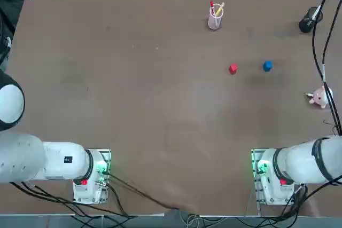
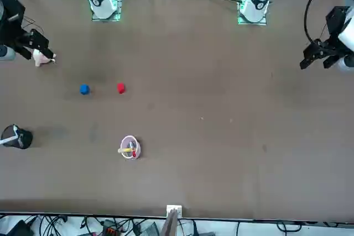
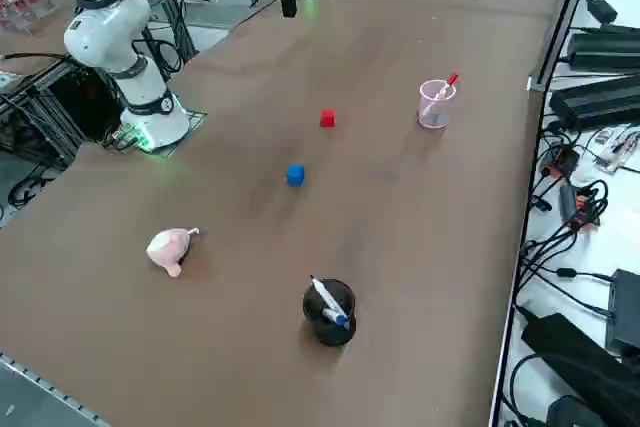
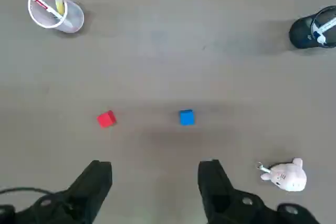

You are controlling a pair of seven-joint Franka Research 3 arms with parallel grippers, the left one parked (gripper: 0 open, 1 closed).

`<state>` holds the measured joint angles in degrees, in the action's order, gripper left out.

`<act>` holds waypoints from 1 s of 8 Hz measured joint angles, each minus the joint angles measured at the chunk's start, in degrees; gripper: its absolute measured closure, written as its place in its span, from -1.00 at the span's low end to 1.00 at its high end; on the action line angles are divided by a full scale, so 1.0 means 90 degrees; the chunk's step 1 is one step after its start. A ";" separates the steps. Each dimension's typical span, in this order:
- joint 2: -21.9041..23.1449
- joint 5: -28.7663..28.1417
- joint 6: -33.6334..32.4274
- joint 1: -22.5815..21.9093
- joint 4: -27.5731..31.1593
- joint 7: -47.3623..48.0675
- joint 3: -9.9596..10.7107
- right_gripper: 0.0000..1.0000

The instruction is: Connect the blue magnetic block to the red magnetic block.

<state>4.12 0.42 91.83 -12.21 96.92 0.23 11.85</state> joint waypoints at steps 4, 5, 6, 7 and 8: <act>-0.0191 0.0009 -0.0017 0.0002 0.0092 0.0002 0.0003 -1.00; -0.0331 0.0016 0.0158 0.0012 0.0269 0.0002 0.0019 -1.00; -0.0441 0.0024 0.0577 0.0035 0.0627 -0.0011 0.0040 -1.00; -0.0506 0.0038 0.1132 0.0065 0.1129 -0.0115 0.0046 -1.00; -0.0539 0.0088 0.1787 0.0095 0.1728 -0.0360 0.0047 -1.00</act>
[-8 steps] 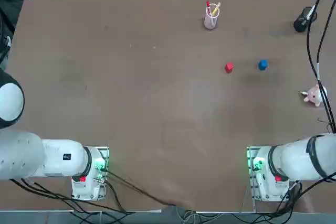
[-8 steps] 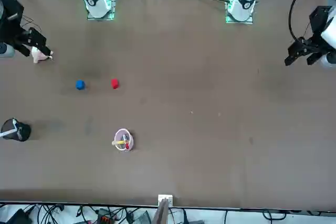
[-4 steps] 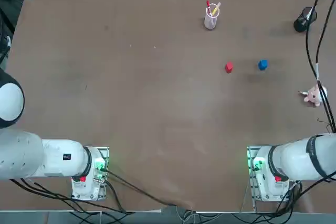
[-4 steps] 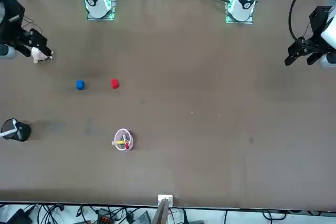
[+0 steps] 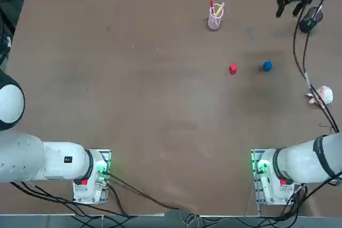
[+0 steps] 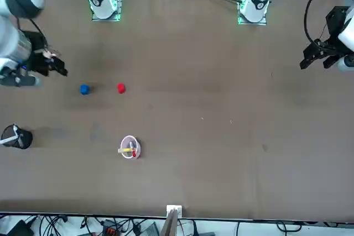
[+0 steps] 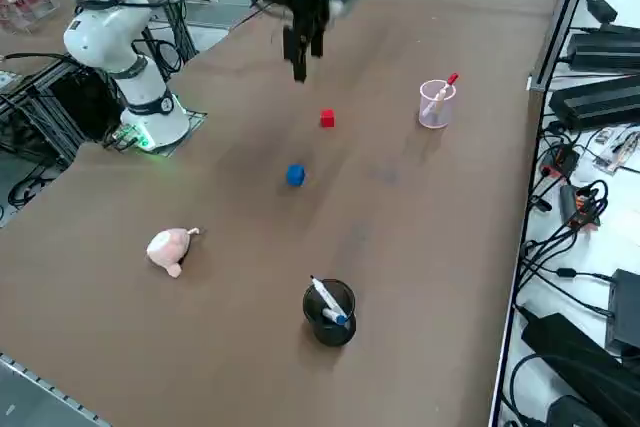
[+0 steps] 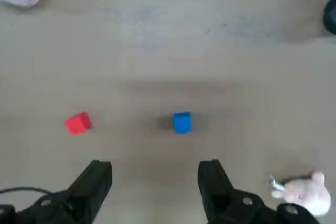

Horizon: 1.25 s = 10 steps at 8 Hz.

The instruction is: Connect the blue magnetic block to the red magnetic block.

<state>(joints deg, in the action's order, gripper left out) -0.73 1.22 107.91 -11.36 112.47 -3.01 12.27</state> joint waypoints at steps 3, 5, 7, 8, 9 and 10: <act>-0.0083 0.0062 0.2002 0.0396 0.1628 -0.1247 0.0021 -1.00; -0.0494 0.0070 0.2659 0.0549 0.2064 -0.1911 0.0026 -1.00; -0.1000 0.0070 0.2974 0.0554 0.2075 -0.1990 0.0015 -1.00; -0.1172 0.0070 0.3073 0.0554 0.2069 -0.1990 -0.0001 -1.00; -0.1300 0.0062 0.3157 0.0554 0.2066 -0.1912 -0.0005 -1.00; -0.1406 0.0056 0.3237 0.0547 0.2066 -0.1727 -0.0009 -1.00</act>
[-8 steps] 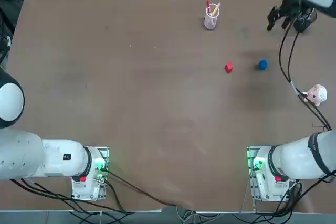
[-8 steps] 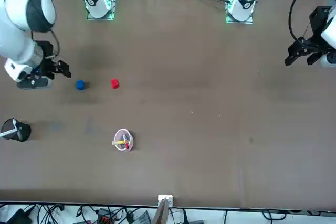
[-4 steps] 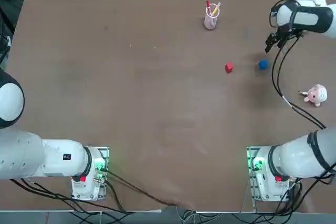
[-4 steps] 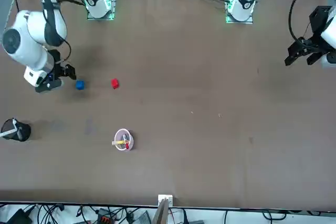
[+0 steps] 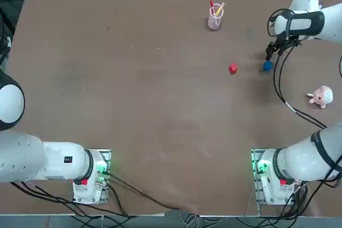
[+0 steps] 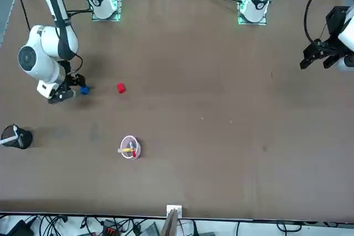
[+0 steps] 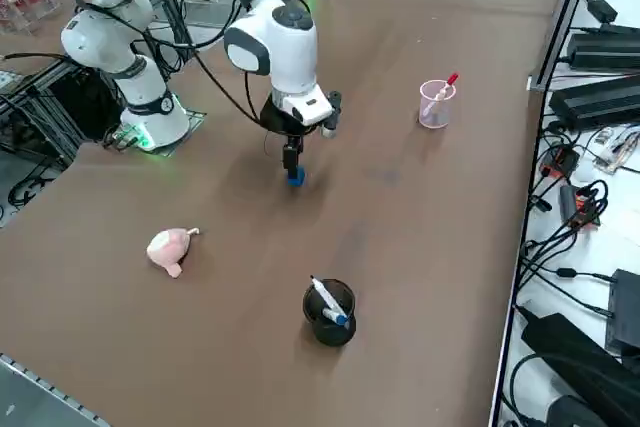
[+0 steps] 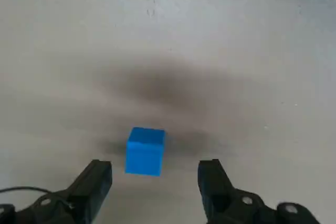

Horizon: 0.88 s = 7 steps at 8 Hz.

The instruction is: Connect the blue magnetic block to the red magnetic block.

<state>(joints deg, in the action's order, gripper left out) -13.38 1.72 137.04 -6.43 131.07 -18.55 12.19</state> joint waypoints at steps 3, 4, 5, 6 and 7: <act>-0.0235 -0.0001 0.0122 -0.0068 0.0005 0.0405 -0.0036 -1.00; -0.0283 -0.0001 0.0127 -0.0070 0.0007 0.0513 -0.0038 -1.00; -0.0334 -0.0001 0.0143 -0.0074 0.0008 0.0564 -0.0041 -0.98; -0.0390 -0.0001 0.0166 -0.0076 0.0009 0.0579 -0.0041 -0.95; -0.0453 -0.0001 0.0196 -0.0076 0.0010 0.0586 -0.0042 -0.93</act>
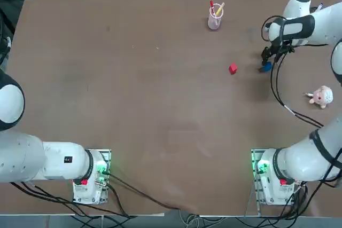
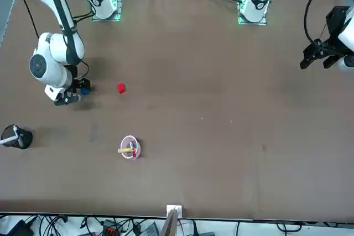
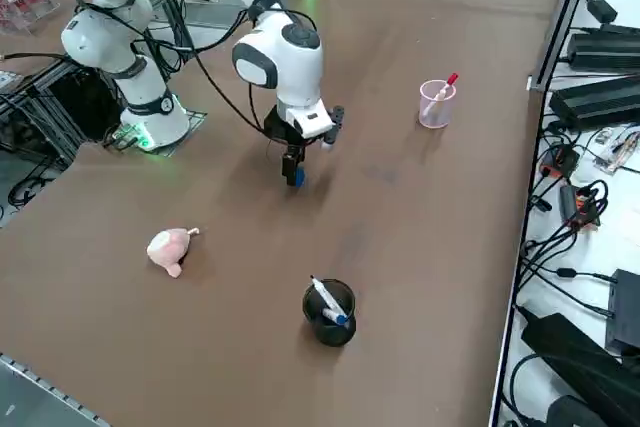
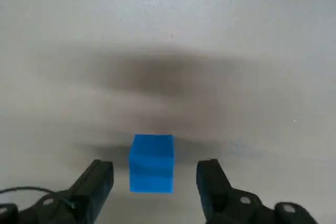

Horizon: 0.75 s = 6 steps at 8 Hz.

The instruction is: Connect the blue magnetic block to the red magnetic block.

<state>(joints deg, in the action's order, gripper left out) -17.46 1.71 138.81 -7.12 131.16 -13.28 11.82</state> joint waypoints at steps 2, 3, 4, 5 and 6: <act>-0.0133 0.0000 0.0069 0.0000 0.0000 0.0014 0.0000 -0.73; -0.0178 0.0000 0.0087 0.0000 0.0000 0.0028 0.0000 -0.64; -0.0196 -0.0001 0.0093 0.0000 0.0000 0.0058 0.0000 -0.43; -0.0197 -0.0001 0.0091 0.0000 -0.0005 0.0117 0.0000 0.00; -0.0191 -0.0006 0.0093 0.0000 -0.0012 0.0190 0.0000 0.07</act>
<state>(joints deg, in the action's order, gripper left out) -19.18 1.65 139.64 -7.12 131.05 -11.57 11.82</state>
